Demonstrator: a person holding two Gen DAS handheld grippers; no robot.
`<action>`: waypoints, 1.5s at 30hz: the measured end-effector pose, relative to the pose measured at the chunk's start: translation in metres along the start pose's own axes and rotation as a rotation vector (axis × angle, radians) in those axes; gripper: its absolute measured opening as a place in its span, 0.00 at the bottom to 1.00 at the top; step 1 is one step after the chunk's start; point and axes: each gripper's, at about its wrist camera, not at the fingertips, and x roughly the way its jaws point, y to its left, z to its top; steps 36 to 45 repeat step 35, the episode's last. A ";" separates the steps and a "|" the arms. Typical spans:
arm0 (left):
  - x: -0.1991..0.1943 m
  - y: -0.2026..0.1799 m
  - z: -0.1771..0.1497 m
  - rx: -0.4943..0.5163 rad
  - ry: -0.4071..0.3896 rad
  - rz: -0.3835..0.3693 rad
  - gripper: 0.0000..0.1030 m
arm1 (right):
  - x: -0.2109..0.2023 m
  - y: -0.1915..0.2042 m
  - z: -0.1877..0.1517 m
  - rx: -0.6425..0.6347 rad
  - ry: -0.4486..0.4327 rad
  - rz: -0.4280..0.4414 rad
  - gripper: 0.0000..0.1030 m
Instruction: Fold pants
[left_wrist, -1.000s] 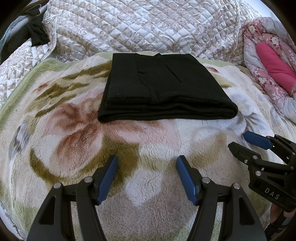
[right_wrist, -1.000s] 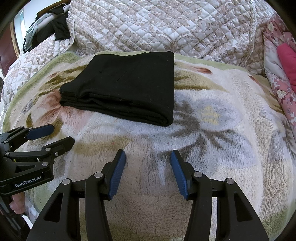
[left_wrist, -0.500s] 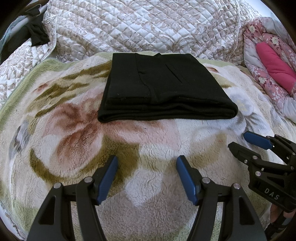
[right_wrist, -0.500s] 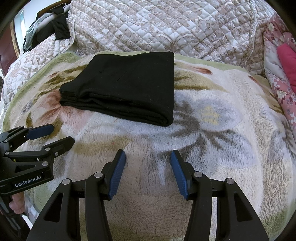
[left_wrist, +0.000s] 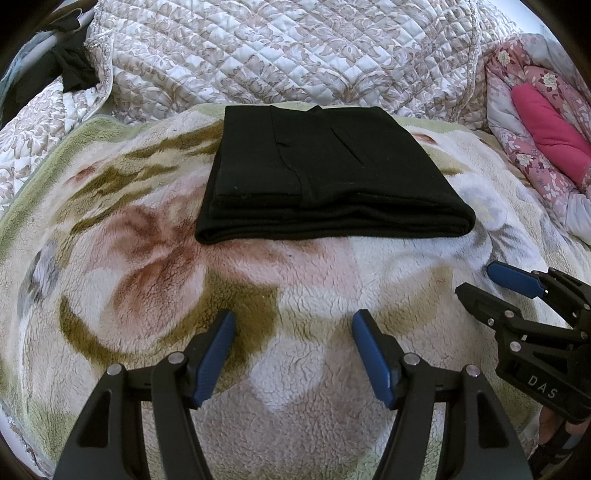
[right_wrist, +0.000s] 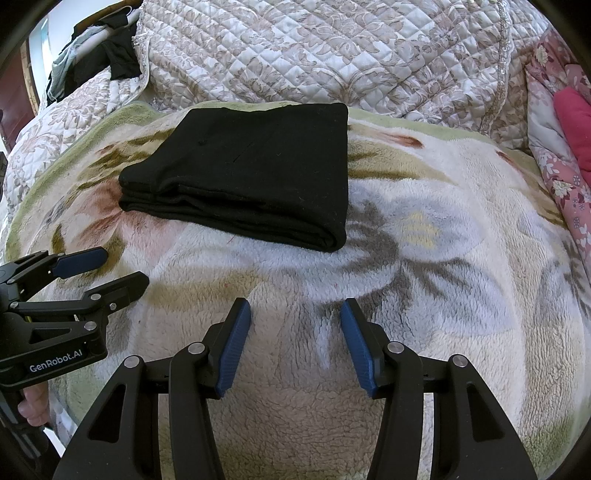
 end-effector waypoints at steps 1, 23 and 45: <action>0.000 0.000 0.000 0.000 0.000 0.000 0.67 | 0.000 0.000 0.000 0.000 0.000 0.000 0.50; 0.000 0.000 0.000 -0.001 0.001 0.001 0.67 | 0.000 0.000 0.000 0.000 -0.001 -0.002 0.50; 0.000 0.003 -0.002 -0.006 -0.009 0.004 0.67 | 0.000 0.002 0.000 0.000 -0.002 -0.003 0.50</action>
